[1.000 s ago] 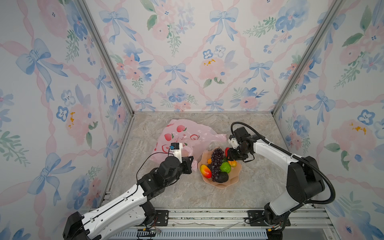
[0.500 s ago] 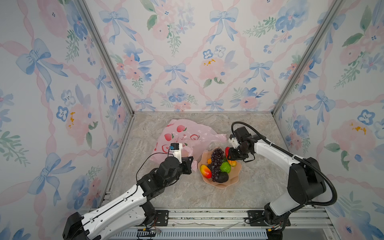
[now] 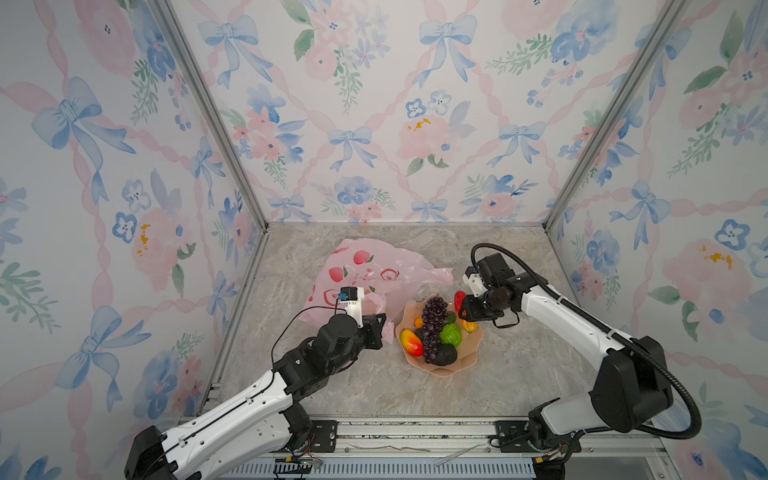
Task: Place the fruits into the plastic bag
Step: 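Lift the red-orange mango with the right gripper and carry it into the bag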
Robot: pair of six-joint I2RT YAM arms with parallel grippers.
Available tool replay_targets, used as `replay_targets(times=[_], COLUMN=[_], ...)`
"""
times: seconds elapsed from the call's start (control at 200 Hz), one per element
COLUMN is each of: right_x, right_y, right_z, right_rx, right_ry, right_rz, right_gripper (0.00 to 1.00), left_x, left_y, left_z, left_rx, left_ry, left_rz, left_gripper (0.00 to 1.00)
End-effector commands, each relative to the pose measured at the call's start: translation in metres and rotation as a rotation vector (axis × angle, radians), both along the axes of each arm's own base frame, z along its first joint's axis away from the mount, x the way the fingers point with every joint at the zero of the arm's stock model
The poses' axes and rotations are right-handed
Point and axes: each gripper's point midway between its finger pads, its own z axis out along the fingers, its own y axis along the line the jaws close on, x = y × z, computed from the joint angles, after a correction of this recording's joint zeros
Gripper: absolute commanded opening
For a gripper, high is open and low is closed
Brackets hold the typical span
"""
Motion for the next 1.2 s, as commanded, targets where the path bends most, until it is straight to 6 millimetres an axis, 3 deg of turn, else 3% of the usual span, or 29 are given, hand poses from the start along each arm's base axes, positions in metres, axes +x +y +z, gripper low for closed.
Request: replay_targets(times=[0.0, 0.31, 0.665, 1.195], right_x=[-0.012, -0.022, -0.028, -0.039], right_y=[-0.003, 0.012, 0.052, 0.104], right_z=[0.009, 0.044, 0.079, 0.078], right_rx=[0.039, 0.179, 0.453, 0.511], right_ry=[0.016, -0.019, 0.008, 0.061], right_rz=[-0.02, -0.009, 0.009, 0.102], right_gripper=[0.42, 0.42, 0.42, 0.42], left_x=[0.001, 0.001, 0.0, 0.001], left_y=[0.002, 0.001, 0.0, -0.001], left_z=[0.001, 0.001, 0.001, 0.004], left_rx=[-0.019, -0.023, -0.026, -0.03], left_ry=[0.003, 0.004, 0.006, 0.002], left_rz=[0.009, 0.006, 0.004, 0.001], left_gripper=[0.0, 0.0, 0.0, 0.0])
